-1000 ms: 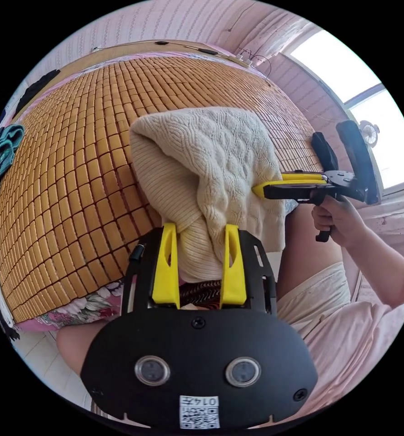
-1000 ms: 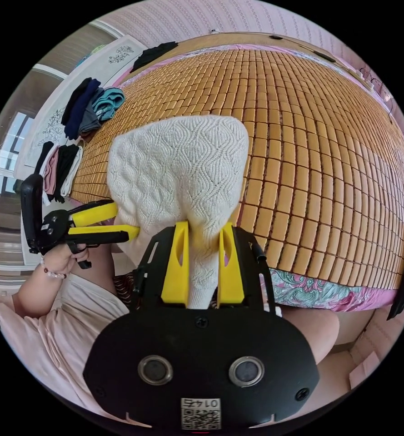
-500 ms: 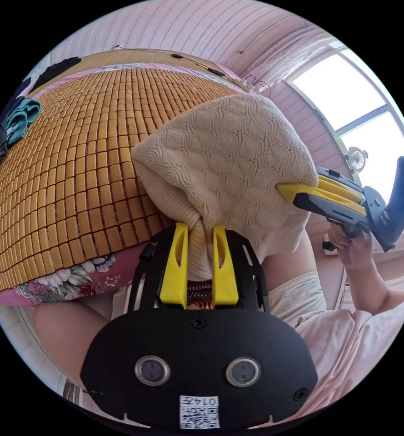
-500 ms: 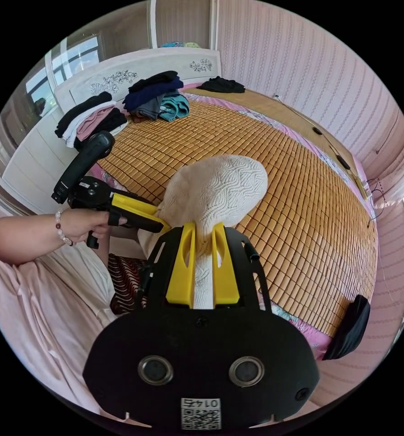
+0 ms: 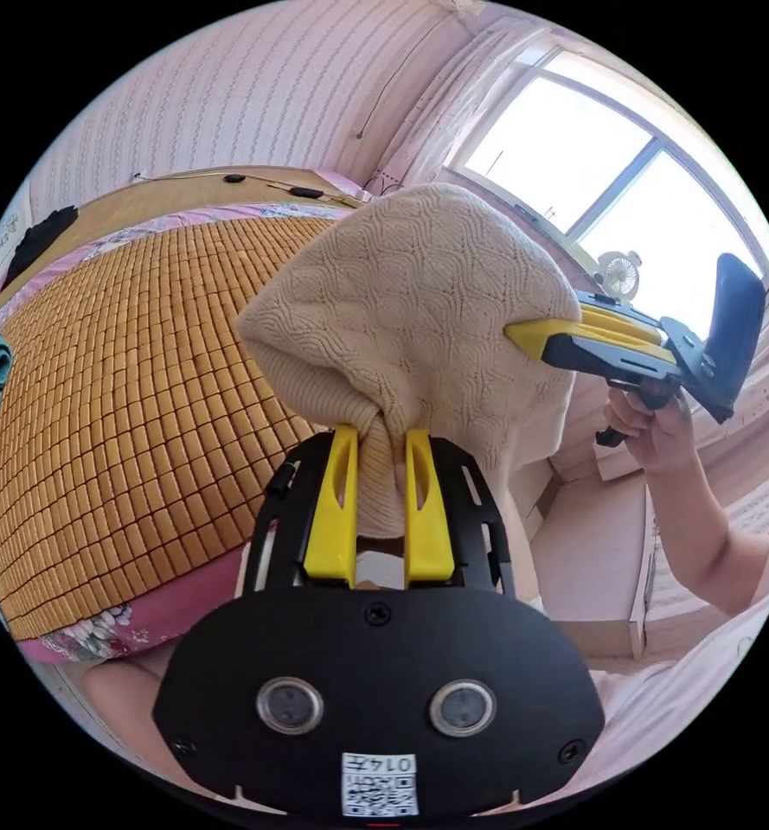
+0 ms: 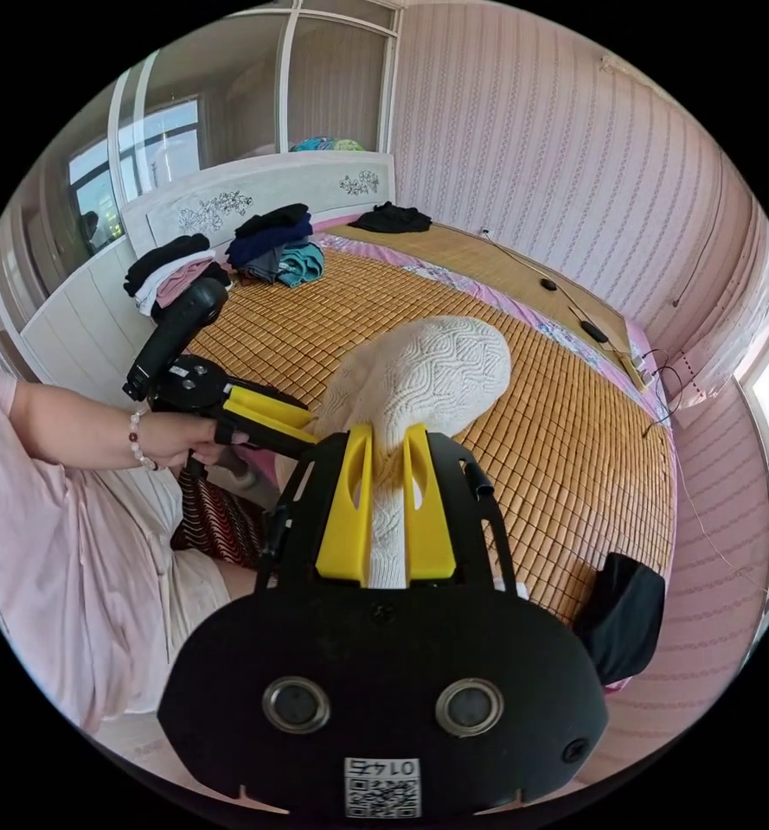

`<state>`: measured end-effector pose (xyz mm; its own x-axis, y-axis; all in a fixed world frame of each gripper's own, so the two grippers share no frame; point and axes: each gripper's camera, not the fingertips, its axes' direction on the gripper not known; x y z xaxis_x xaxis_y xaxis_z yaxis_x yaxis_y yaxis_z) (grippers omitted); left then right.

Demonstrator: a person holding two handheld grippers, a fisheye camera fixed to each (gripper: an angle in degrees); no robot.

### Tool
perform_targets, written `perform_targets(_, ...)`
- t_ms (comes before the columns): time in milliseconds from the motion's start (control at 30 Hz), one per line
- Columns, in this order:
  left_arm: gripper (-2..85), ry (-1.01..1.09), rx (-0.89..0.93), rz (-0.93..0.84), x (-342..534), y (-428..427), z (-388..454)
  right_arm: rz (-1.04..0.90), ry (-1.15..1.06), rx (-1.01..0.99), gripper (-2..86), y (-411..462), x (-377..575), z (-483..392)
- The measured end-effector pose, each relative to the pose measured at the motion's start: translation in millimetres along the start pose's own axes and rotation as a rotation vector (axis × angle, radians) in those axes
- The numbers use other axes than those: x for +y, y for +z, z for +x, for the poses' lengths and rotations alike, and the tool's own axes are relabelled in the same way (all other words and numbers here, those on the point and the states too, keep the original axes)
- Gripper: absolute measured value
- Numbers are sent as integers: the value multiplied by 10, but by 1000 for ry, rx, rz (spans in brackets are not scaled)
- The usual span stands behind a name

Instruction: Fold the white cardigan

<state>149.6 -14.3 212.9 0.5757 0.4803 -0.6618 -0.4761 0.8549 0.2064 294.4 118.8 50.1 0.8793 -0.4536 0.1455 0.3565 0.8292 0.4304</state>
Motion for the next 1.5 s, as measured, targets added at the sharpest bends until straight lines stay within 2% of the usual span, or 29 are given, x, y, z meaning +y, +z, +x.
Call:
perform_targets(200,83,98,91,10,-781,569,980,-10,69,50,58,-503,334,1117)
perform_targets(333,87,194,195,-14,-1390,1158,1851,-58,230,108,61,-855,821,2154)
perform_targets(400,96,213,197,-39,-1637,1491,2235,-140,292,174,65,-897,1051,2595)
perform_targets(467,102,232,183,-105,-1848,1949,2542,-305,439,257,78,-697,1416,3226)
perform_targets(533,98,251,114,-242,-1981,2677,2761,-397,616,299,90,-345,1771,3612)
perform_targets(567,95,254,98,-290,-1991,2852,2791,-448,728,310,97,-34,2022,3761)
perform_targets(633,102,269,50,-458,-1982,3352,2866,-497,809,255,105,447,2346,3800)
perform_targets(700,112,304,63,-477,-1960,3449,2898,-478,855,225,98,749,2555,3752)
perform_targets(767,113,356,66,-461,-1924,3430,2919,-350,845,258,94,747,2675,3651)
perform_targets(900,107,485,18,-384,-1771,3056,3009,-309,864,241,93,710,2717,3526)
perform_targets(1033,100,688,-119,-242,-1417,2254,3088,-317,700,483,95,624,2358,2754)
perform_targets(1133,98,656,-146,-223,-1212,1741,2996,-297,579,547,96,720,2058,2016)
perform_targets(1267,100,608,-174,-179,-945,1089,2833,-251,457,374,103,955,1509,1109)
perform_targets(1500,105,525,-264,-82,-78,-454,2130,-139,209,277,107,1349,370,-408)
